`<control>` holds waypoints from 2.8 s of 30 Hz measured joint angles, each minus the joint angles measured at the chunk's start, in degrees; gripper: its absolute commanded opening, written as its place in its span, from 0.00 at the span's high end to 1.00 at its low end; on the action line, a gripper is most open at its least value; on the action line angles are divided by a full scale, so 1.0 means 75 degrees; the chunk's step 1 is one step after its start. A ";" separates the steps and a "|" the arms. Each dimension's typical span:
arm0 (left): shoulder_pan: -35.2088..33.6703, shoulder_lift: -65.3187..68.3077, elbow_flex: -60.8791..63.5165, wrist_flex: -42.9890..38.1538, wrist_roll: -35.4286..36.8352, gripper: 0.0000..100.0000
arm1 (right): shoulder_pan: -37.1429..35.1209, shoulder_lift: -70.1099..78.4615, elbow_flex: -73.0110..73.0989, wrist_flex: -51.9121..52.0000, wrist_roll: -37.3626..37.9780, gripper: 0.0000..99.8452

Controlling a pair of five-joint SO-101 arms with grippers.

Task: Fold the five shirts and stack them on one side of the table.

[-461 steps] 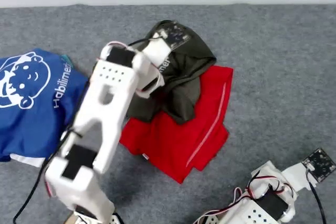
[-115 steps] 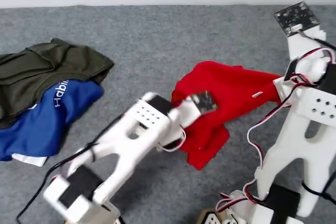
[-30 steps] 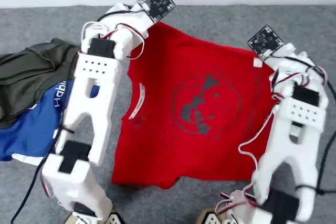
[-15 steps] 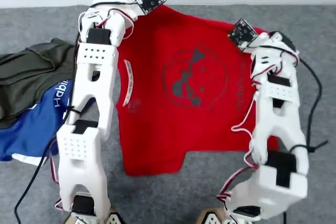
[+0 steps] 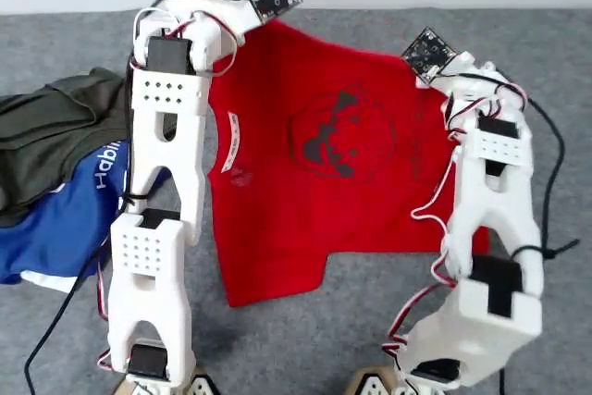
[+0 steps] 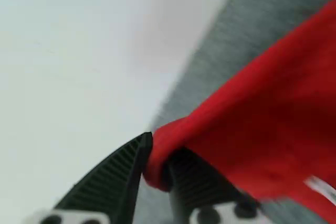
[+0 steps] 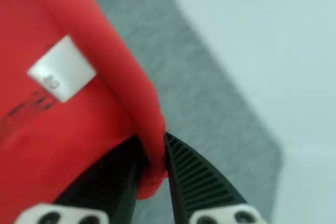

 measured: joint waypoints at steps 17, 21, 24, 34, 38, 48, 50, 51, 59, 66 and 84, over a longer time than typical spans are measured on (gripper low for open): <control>0.0680 -0.2379 0.4138 0.2801 0.0668 0.98 | 0.0316 -0.1137 -0.0012 0.5908 0.0000 0.99; 0.0891 -0.3739 0.6810 0.2801 0.0551 0.98 | 0.0656 -0.1137 -0.0012 0.6189 0.0000 0.99; 0.1172 -0.4431 0.8451 0.2790 0.0527 0.98 | 0.0867 -0.1137 -0.0012 0.6259 0.0000 0.99; 0.1934 -0.4993 1.0842 0.2778 0.0527 0.98 | 0.1160 -0.1137 -0.0012 0.7127 0.0750 0.99; 0.2168 -0.4993 1.1569 0.2778 0.0527 0.98 | 0.1371 -0.1149 -0.0012 0.7185 0.0797 0.99; 0.2520 -0.5087 1.2319 0.2778 0.0527 0.98 | 0.1559 -0.1149 -0.0012 0.7818 0.1336 0.99; 0.2262 -0.5193 1.2179 0.2778 0.0527 0.98 | 0.1559 -0.1149 -0.0141 0.7994 0.1348 0.99; 0.2122 -0.5345 1.2108 0.2778 0.0527 0.98 | 0.1559 -0.1149 -0.0316 0.8100 0.1348 0.99; 0.2086 -0.6716 1.2284 0.2778 0.0469 0.98 | 0.1559 -0.1149 -0.1547 0.8662 0.1371 0.99; 0.2321 -0.6377 1.2823 0.2755 0.0469 0.98 | 0.1559 -0.0527 -0.1559 0.8662 0.1371 0.99; 0.1840 -0.5779 1.2472 0.2708 0.0692 0.88 | 0.1500 0.0117 -0.1559 0.8662 0.1371 0.76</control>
